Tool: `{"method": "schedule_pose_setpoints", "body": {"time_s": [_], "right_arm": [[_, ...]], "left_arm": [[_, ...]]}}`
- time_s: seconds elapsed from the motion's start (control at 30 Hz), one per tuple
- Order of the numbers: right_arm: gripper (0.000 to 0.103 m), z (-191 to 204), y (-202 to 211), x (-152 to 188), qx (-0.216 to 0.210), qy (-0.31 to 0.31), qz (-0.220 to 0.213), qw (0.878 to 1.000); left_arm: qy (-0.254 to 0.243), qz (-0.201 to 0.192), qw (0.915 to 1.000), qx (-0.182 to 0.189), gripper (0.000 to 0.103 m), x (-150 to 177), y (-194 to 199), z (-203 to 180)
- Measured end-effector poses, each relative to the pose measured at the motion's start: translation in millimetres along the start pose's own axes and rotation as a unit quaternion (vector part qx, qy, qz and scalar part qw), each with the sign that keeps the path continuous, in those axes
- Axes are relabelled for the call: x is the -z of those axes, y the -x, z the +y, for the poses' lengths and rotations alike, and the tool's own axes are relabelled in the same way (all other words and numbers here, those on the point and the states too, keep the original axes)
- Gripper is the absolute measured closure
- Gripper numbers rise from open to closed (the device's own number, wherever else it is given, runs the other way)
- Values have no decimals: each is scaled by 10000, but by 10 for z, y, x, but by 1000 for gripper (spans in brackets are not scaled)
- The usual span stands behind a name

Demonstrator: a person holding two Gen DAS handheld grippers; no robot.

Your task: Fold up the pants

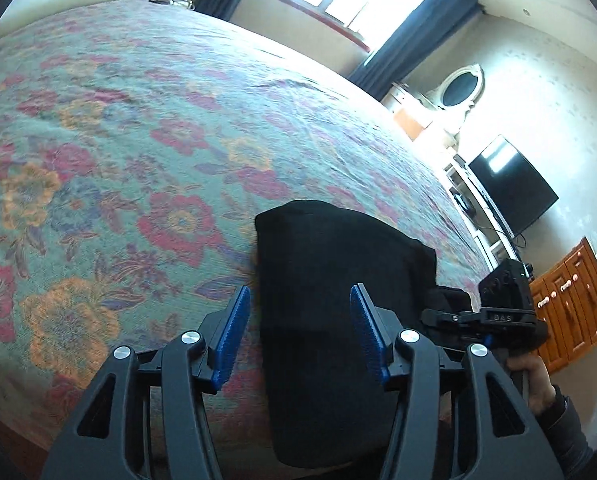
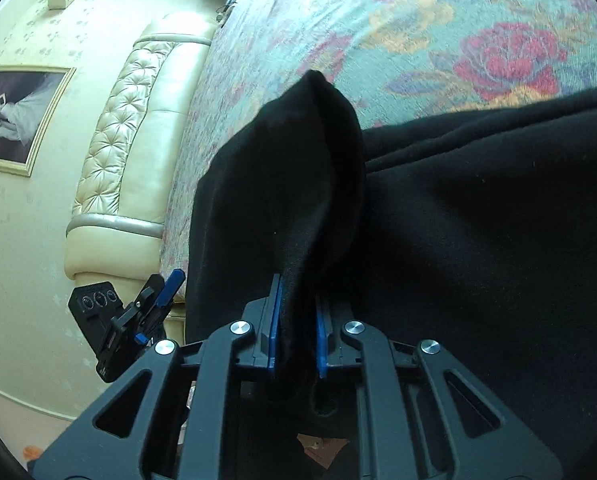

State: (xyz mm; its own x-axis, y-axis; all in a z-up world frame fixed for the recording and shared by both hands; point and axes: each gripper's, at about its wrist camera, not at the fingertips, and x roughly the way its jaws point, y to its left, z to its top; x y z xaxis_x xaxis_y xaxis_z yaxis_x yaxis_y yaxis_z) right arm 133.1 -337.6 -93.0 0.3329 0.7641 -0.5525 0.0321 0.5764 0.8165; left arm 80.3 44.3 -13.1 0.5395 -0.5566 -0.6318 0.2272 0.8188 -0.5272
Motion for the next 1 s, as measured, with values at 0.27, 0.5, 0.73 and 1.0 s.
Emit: {"method": "schedule_pose_setpoints", "body": {"time_s": [0.27,0.5,0.73,1.0], "right_arm": [[93,246,703,76,487,548,-717,9947],[93,-148,1136,204,941,218,-1016,9901],[93,-434,1240,314,983,-82,-1078,9893],[93,-534,1337,361,907,-122,-1090,9898]], "left_arm": [[-62,321,9991,273,40,130,-185,-56],[-282,505,9974,438,34,200,-394,-300],[-533,683,9953,425,34,290,-563,-489],[-538,763,9947,419,30,365,-673,-518]]}}
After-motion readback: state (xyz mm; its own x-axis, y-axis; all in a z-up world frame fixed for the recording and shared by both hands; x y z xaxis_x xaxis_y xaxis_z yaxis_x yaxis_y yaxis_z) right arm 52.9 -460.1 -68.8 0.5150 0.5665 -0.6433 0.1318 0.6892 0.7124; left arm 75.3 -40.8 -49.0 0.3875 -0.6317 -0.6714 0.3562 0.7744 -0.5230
